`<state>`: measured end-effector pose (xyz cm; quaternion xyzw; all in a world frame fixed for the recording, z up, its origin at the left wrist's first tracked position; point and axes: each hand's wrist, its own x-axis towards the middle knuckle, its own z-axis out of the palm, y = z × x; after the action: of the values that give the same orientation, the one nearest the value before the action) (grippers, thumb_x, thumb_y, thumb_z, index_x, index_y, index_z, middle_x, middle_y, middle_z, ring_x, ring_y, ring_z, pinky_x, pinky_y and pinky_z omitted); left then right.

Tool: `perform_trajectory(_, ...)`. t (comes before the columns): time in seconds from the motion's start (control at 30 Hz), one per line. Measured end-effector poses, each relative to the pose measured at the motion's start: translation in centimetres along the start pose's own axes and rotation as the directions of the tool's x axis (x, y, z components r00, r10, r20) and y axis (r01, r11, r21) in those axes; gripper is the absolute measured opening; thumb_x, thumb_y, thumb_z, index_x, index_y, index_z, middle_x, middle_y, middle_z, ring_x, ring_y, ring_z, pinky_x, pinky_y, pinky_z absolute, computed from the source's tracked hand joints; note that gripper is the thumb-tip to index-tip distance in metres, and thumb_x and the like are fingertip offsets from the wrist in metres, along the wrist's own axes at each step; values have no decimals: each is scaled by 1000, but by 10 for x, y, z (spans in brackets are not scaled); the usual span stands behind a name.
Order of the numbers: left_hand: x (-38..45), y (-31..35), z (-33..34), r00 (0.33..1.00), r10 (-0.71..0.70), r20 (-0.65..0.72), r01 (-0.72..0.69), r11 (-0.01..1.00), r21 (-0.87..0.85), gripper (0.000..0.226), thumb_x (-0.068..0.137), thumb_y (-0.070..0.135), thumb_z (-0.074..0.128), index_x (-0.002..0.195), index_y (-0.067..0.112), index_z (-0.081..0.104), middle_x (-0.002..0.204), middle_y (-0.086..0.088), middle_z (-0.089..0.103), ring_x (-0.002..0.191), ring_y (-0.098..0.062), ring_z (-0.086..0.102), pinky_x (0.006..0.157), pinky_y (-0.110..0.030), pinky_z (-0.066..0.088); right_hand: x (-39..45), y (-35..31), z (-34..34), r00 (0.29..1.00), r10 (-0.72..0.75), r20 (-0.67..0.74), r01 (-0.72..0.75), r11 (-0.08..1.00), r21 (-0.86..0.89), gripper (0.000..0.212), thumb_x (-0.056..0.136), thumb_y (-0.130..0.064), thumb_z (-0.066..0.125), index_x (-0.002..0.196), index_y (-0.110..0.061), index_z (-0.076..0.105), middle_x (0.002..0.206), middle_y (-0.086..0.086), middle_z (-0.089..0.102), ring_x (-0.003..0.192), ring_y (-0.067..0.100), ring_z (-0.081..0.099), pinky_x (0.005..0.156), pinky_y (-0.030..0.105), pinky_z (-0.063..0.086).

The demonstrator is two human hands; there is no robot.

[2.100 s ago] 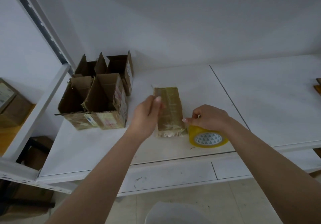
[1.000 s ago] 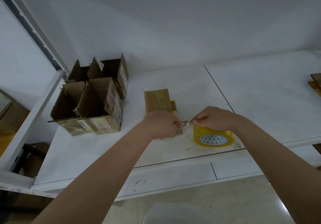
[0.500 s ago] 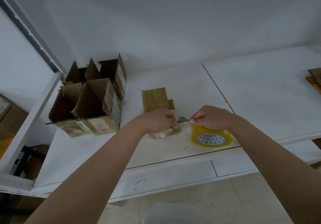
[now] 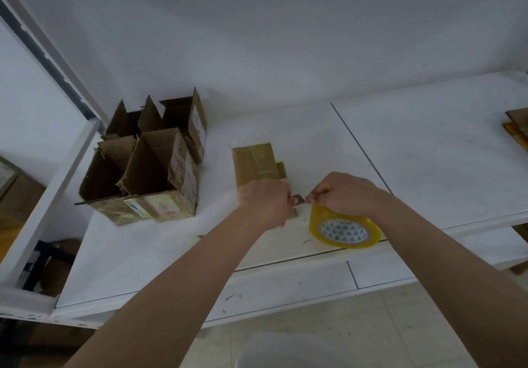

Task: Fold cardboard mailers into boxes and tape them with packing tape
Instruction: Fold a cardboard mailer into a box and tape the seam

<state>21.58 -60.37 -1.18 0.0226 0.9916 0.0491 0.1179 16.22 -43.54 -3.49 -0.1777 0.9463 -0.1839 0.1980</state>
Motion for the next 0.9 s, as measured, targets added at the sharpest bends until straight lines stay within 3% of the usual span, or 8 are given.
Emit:
perform_trajectory(0.1,2,-3,0,1000,18,5,-17,1000,-22,33,101,41,38,78,26,56,77,10,70,83,-12,62,65,-30,45,-2,2,-1,998,55,12,-56,993,101,26,88,-51,59,103,-37,74,93,-16,65,92,11,60,81,32,44)
perform_trajectory(0.27,0,-16,1,996,92,19,-88,983,-161,28,100,35,39,83,25,58,76,13,70,75,-8,63,73,-32,52,-14,30,-14,988,155,22,-155,953,261,27,87,-40,65,96,-17,77,98,5,74,90,18,68,94,39,49)
perform_trajectory(0.37,2,-26,2,997,81,7,-73,928,-366,26,101,33,38,87,20,56,74,9,68,71,-14,65,72,-33,52,-18,43,-20,975,219,-28,-203,940,275,24,86,-44,65,95,-26,77,101,-1,73,96,18,65,98,43,47)
perform_trajectory(0.47,5,-27,3,998,-21,-52,-6,886,-464,38,99,51,37,82,20,51,72,5,60,68,-16,58,62,-32,43,-18,44,-21,966,228,-122,-186,940,284,22,87,-51,61,100,-40,74,118,-10,66,112,17,58,101,42,42)
perform_trajectory(0.53,6,-22,7,990,-111,-88,66,910,-408,43,92,62,42,78,22,48,73,5,58,69,-15,56,59,-30,39,-18,42,-20,963,210,-172,-152,942,299,24,88,-55,57,102,-43,73,120,-13,64,115,16,57,99,40,42)
perform_trajectory(0.67,9,-11,17,948,-251,-198,201,950,-240,34,88,58,53,90,24,51,88,1,60,85,-23,60,65,-30,44,-22,39,-14,960,167,-224,-80,932,352,28,84,-66,55,98,-48,72,108,-20,66,104,10,59,93,36,44)
perform_trajectory(0.77,9,-4,20,935,-275,-222,233,952,-197,29,85,49,59,99,24,54,86,3,56,86,-24,60,64,-30,40,-26,37,-9,956,117,-268,-7,925,379,30,83,-67,52,99,-50,72,109,-21,68,107,8,60,98,41,46)
perform_trajectory(0.9,8,-1,18,934,-289,-211,250,948,-195,27,85,44,59,103,24,55,85,4,54,78,-22,51,62,-30,38,-31,35,-4,931,90,-353,73,902,424,32,81,-70,51,95,-51,73,95,-21,71,96,3,62,92,38,50)
